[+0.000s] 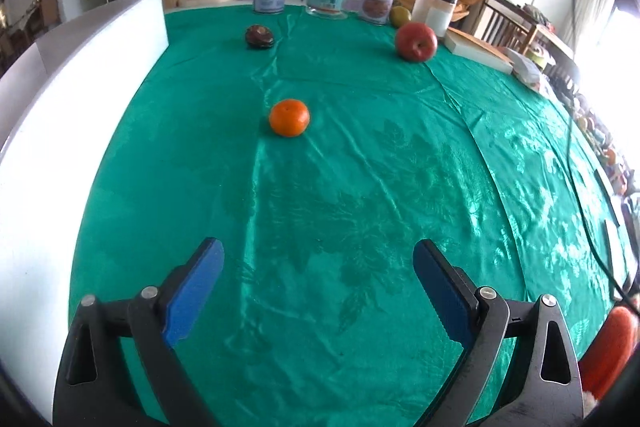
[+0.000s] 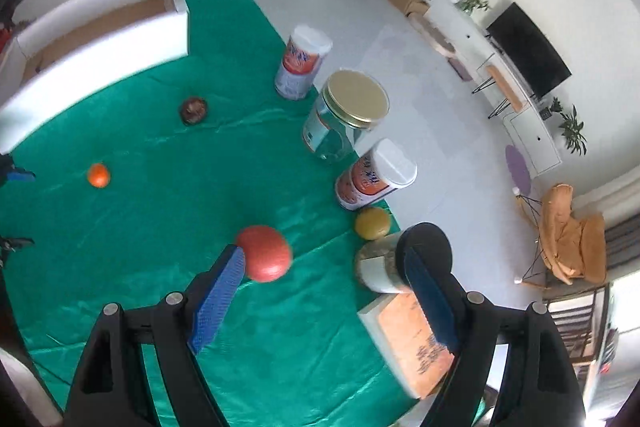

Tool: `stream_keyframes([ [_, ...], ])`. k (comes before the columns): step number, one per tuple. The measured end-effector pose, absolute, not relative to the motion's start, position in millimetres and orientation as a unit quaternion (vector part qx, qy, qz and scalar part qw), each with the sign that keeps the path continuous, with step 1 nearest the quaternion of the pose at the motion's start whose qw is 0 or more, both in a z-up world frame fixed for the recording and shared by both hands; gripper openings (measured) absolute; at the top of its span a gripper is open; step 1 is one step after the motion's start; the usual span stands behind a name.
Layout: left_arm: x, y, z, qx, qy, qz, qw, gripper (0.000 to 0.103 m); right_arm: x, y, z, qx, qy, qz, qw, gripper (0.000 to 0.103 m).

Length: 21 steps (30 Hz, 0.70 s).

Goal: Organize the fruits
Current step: 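Reach the right tool to the yellow pear by the cans and grasp it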

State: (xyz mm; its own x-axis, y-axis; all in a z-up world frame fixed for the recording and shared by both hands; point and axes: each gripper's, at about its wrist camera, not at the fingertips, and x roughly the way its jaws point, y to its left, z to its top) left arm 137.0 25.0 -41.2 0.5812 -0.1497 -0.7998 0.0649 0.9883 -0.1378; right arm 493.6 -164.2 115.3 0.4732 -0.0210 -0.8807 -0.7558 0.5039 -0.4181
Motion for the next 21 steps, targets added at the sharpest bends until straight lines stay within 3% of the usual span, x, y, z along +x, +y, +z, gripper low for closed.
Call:
stream_keyframes([
  [12, 161, 63, -68, -0.138, 0.459, -0.065, 0.875, 0.096, 606, -161, -3, -0.536, 0.502, 0.273, 0.621, 0.073],
  [19, 164, 85, -69, -0.183, 0.451, -0.05, 0.872, 0.096, 624, -161, -32, -0.555, 0.52, 0.276, 0.588, 0.071],
  [21, 164, 87, -68, -0.185, 0.45, -0.047, 0.872, 0.096, 627, -162, -40, -0.565, 0.529, 0.272, 0.572, 0.064],
])
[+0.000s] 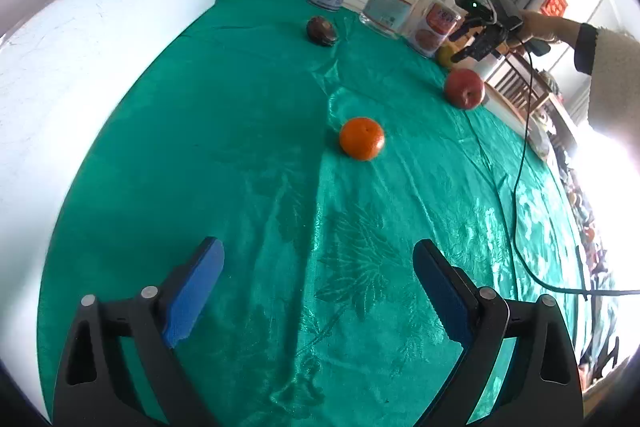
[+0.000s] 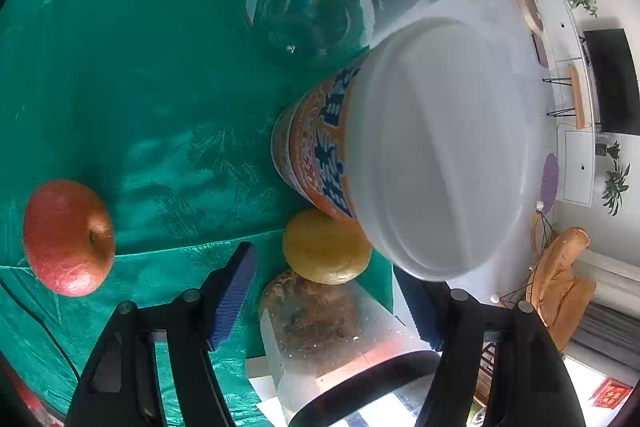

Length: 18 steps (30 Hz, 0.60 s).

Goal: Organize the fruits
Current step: 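Reach the right tool to the yellow pear by the cans and grasp it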

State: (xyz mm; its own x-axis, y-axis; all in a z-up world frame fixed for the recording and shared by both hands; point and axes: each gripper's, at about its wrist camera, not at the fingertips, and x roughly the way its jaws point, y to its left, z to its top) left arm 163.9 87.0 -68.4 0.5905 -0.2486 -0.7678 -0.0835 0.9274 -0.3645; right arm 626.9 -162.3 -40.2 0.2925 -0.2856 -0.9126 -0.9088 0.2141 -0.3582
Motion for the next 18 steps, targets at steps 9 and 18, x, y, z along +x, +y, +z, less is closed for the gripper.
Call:
stream_keyframes([
  [9, 164, 89, -68, -0.183, 0.444, -0.05, 0.876, 0.096, 629, -164, -53, -0.587, 0.526, 0.266, 0.555, 0.06],
  [18, 164, 90, -68, -0.175, 0.441, -0.049, 0.879, 0.096, 625, -167, -33, -0.582, 0.524, 0.258, 0.566, 0.052],
])
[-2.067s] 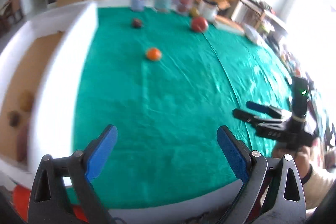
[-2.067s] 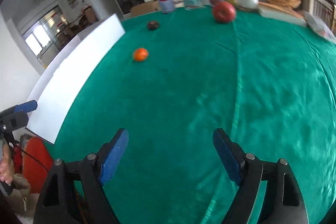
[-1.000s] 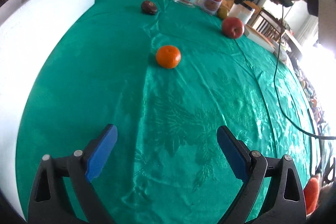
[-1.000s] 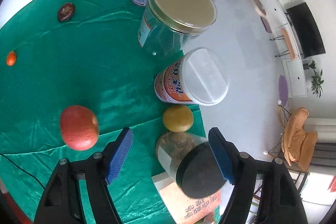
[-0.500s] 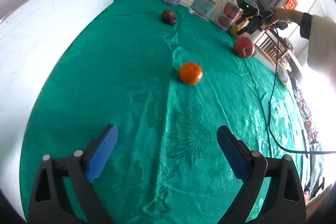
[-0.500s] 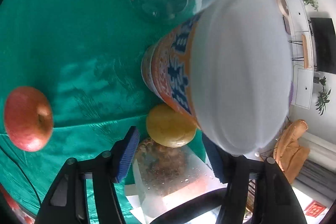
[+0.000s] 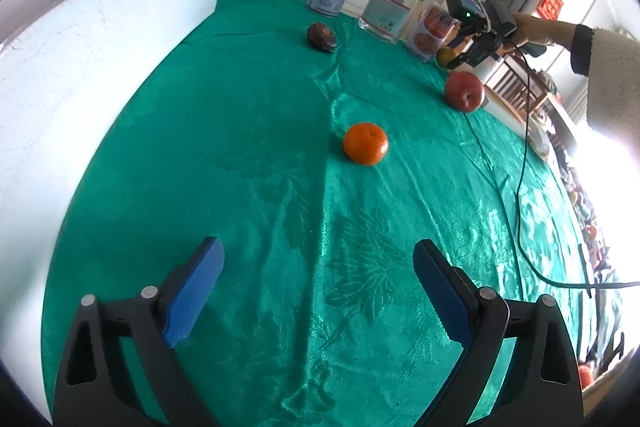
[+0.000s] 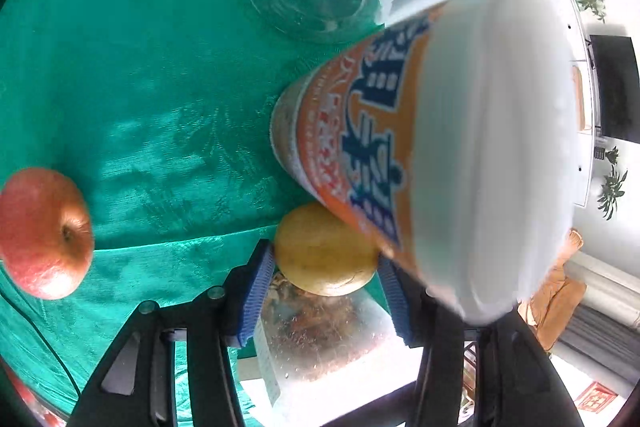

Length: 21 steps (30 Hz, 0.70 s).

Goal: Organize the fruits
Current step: 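Reach the right tool to the yellow pear by the cans and grasp it, then lower the yellow pear onto the table and open the right tool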

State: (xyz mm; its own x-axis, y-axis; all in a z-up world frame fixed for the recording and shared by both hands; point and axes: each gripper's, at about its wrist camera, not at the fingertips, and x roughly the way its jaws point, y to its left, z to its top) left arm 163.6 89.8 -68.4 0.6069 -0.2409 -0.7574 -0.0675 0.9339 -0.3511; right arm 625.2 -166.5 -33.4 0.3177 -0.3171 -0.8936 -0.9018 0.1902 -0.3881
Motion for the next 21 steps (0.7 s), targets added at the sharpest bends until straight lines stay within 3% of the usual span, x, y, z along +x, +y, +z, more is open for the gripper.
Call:
stream_keyframes([
  [13, 151, 93, -67, -0.173, 0.455, -0.03, 0.873, 0.096, 542, -153, 57, -0.572, 0.498, 0.271, 0.593, 0.052],
  [21, 140, 85, -60, -0.155, 0.458, -0.029, 0.875, 0.096, 377, -147, 75, -0.453, 0.5, 0.361, 0.644, 0.052],
])
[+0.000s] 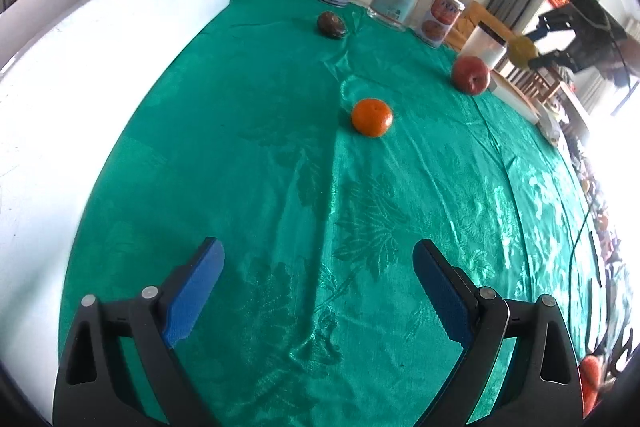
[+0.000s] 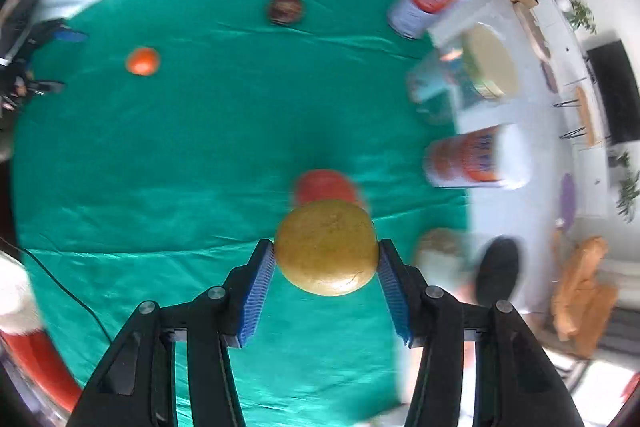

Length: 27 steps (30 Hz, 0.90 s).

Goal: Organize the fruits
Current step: 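Lower the yellow pear onto the table and open the right tool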

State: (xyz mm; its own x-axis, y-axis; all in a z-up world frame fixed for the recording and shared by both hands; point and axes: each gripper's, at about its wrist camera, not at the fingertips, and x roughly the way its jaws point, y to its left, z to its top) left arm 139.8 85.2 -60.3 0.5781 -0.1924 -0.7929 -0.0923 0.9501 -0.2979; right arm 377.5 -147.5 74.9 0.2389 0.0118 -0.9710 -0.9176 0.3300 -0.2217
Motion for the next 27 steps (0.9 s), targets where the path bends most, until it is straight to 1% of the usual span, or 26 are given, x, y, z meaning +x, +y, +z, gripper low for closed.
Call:
stream_keyframes([
  [6, 129, 70, -45, -0.117, 0.433, -0.042, 0.893, 0.096, 256, -156, 13, -0.322, 0.511, 0.367, 0.707, 0.052],
  [11, 129, 61, -46, -0.088, 0.435, -0.036, 0.895, 0.096, 211, -153, -37, -0.248, 0.501, 0.309, 0.769, 0.052],
  [16, 131, 62, -47, -0.081, 0.438, -0.022, 0.895, 0.096, 193, -165, -41, -0.129, 0.48, 0.221, 0.839, 0.052],
  [19, 131, 65, -48, -0.081, 0.439, -0.011, 0.895, 0.096, 183, -162, -43, -0.058, 0.48, 0.178, 0.857, 0.052],
  [21, 132, 69, -50, -0.084, 0.44, 0.001, 0.894, 0.096, 179, -146, -43, -0.064, 0.47, 0.17, 0.864, 0.053],
  [22, 133, 72, -51, -0.086, 0.442, 0.005, 0.893, 0.096, 174, -140, -41, -0.07, 0.453, 0.173, 0.872, 0.053],
  [23, 134, 74, -51, -0.086, 0.444, 0.008, 0.892, 0.096, 169, -133, -38, -0.072, 0.435, 0.184, 0.879, 0.055],
  [24, 134, 77, -51, -0.084, 0.444, 0.014, 0.892, 0.096, 168, -129, -36, -0.071, 0.428, 0.197, 0.879, 0.068],
  [26, 133, 81, -50, -0.076, 0.438, 0.026, 0.896, 0.096, 162, -124, -28, -0.074, 0.41, 0.246, 0.875, 0.085],
  [27, 133, 84, -50, -0.072, 0.435, 0.031, 0.897, 0.096, 159, -123, -24, -0.089, 0.4, 0.266, 0.872, 0.085],
])
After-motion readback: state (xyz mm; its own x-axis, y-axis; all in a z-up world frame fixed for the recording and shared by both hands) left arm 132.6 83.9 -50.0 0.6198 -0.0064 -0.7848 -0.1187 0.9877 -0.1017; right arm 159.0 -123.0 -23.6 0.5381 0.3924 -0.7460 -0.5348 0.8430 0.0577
